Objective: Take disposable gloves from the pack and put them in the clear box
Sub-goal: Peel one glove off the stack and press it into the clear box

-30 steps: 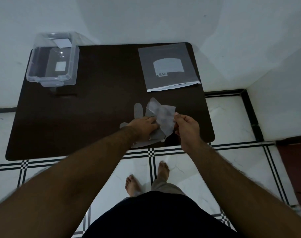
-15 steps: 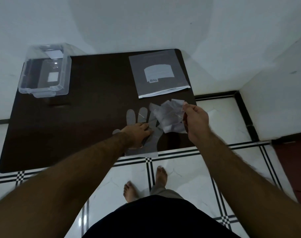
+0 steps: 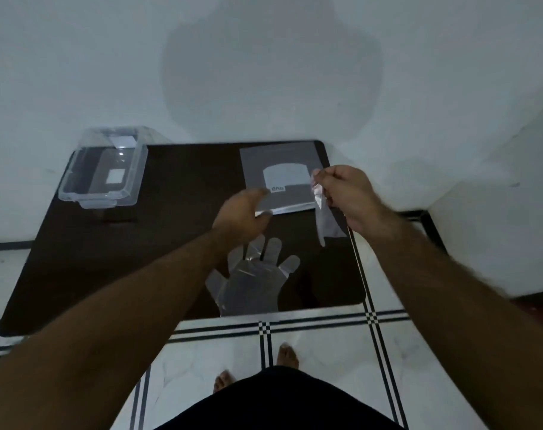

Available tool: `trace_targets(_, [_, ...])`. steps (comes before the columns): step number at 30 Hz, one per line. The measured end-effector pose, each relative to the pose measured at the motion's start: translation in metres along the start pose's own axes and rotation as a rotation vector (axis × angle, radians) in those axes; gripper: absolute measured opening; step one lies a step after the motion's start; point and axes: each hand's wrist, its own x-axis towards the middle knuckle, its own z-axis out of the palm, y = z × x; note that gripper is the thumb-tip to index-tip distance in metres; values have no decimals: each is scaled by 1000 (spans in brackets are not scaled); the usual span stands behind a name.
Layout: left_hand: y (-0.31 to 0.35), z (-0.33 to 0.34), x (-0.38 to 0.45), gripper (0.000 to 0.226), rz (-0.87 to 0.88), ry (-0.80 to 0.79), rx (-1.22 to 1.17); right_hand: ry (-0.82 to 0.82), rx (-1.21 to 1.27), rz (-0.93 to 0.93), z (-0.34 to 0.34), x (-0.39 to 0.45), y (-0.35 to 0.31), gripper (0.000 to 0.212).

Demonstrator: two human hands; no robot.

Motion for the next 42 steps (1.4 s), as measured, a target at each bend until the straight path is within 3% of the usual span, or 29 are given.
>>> trace_targets(2, [18, -41, 20, 65, 26, 97, -331, -112, -107, -68, -2, 5, -29, 20])
trace_targets(4, [35, -81, 36, 72, 120, 7, -569, -218, -139, -101, -4, 11, -62, 22])
trace_targets(7, [57, -122, 48, 83, 172, -185, -727, -343, -133, -182, -8, 17, -110, 22])
trace_targets(12, [69, -156, 47, 73, 171, -127, -859, -421, -197, -301, -9, 21, -173, 30])
trace_targets(19, [71, -178, 35, 21, 154, 132, -895, -523, -126, -319, 8, 29, -202, 45])
trace_targets(26, [41, -195, 13, 9, -5, 335, -986, -610, -190, -280, 40, 39, -193, 41])
trace_targets(30, [14, -205, -5, 1, -49, 350, -1052, -659, -185, -317, 73, 40, -198, 37])
trace_targets(35, [-16, -228, -18, 43, -57, 318, -1206, -743, -268, -413, 128, 38, -217, 35])
trace_targets(42, [-112, -277, -14, 40, -144, 379, -1124, -754, -419, -402, 209, 61, -229, 37])
